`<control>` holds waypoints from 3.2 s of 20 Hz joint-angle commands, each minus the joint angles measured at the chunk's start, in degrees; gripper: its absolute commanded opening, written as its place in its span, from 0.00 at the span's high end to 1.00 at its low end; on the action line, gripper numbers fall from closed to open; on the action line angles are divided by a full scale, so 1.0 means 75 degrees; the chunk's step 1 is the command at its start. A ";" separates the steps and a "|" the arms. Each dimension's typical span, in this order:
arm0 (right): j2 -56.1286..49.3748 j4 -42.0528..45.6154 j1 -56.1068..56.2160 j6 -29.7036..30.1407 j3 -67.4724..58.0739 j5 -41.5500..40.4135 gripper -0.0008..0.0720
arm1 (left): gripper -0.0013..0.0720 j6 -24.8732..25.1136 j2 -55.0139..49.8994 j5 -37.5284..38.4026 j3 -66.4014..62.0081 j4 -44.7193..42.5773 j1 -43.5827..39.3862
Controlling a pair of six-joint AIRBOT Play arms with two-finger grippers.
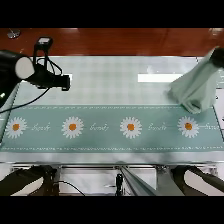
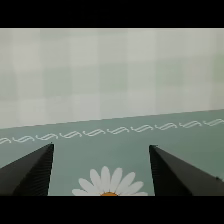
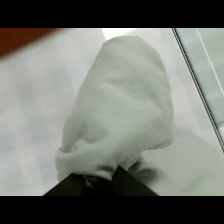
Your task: Fold the shirts.
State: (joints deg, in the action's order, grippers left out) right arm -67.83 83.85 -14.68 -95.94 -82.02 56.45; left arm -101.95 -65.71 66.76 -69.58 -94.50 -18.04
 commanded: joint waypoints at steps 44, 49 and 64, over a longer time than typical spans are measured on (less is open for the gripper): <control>0.1827 -0.2809 -0.0737 0.2107 0.6473 0.0545 0.13 | 0.64 0.2879 -0.1393 -0.0189 0.3255 0.6883 0.0259; 0.0956 -0.3652 -0.0495 0.2008 0.6438 0.0163 0.13 | 0.95 0.3421 -0.1460 -0.0361 0.2940 0.6886 0.0353; -0.3019 -0.4878 0.1233 0.2425 0.3089 0.0245 0.95 | 0.95 0.3477 -0.1437 -0.0286 0.2326 0.6889 0.0408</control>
State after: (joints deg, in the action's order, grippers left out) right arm -87.02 48.07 -8.88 -78.65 -53.45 56.88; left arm -75.90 -76.58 64.51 -51.44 -42.83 -15.25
